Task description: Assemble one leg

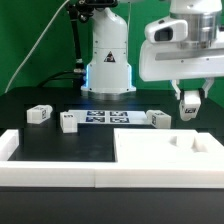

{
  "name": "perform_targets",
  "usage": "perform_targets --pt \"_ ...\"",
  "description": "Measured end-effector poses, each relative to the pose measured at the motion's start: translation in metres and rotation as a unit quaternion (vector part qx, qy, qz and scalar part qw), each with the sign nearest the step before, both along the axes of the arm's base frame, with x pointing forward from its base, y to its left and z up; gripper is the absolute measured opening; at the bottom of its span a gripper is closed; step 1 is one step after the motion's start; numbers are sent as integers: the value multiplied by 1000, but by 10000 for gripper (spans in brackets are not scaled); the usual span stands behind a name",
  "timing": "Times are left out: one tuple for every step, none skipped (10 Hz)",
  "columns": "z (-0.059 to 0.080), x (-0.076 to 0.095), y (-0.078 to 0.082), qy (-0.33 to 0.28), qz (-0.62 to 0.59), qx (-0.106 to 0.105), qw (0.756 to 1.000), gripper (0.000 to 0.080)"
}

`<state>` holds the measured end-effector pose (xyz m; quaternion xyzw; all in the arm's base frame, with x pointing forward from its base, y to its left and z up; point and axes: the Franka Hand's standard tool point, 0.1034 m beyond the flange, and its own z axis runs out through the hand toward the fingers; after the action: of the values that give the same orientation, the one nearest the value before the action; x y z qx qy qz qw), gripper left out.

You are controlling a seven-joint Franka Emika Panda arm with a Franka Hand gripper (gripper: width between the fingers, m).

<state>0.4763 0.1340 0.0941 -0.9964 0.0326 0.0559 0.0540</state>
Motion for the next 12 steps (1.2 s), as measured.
perform_targets --pt "13 13 -3 -61 -6 2 998 291" --pt "19 16 -6 -84 -9 3 996 291" --pt "31 29 -6 -129 -14 6 991 291" --pt "39 39 -8 -167 -9 8 986 291" --pt "48 50 -7 -210 -14 11 978 291" --pt "44 45 -4 -237 -13 13 971 291" --pt "41 42 -4 -231 -10 12 973 291" --pt "42 43 -4 -232 -11 12 973 291" --pt "40 43 -6 -242 10 8 970 291" --pt "31 39 -12 -254 38 1 967 291" --pt "32 43 -13 -255 45 -1 966 291" --pt "36 49 -15 -262 67 -5 963 291"
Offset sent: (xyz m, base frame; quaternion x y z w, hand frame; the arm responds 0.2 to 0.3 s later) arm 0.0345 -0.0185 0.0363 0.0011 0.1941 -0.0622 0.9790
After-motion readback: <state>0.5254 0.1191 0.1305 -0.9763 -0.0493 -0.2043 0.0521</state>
